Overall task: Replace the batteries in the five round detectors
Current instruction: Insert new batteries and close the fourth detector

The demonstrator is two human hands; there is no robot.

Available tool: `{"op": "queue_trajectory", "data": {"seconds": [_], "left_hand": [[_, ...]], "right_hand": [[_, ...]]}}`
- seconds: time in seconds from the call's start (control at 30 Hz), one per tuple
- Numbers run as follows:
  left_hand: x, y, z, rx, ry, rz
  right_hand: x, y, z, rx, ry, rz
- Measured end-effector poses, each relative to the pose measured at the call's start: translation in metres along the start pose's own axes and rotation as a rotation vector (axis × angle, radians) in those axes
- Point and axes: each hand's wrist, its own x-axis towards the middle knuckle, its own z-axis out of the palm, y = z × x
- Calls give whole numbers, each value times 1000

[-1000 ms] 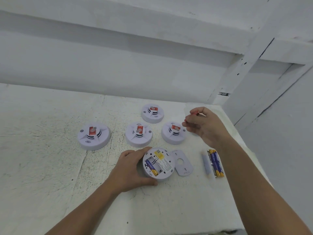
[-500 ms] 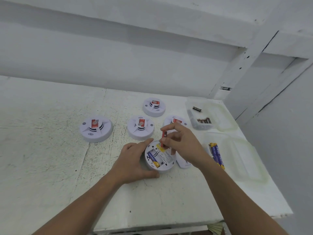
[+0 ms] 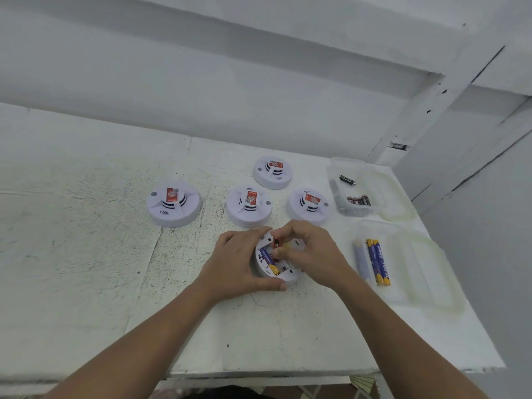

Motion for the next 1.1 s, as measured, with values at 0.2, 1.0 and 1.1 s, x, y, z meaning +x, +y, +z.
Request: {"op": "queue_trajectory", "data": {"seconds": [0.2, 1.0, 1.1], "left_hand": [[0, -2, 5, 40, 16, 1], [-1, -8, 13, 118, 105, 92], [-1, -8, 14, 120, 111, 99]], "right_hand": [[4, 0, -3, -50, -54, -33], [13, 17, 3, -68, -134, -68], [12, 19, 6, -24, -124, -58]]}}
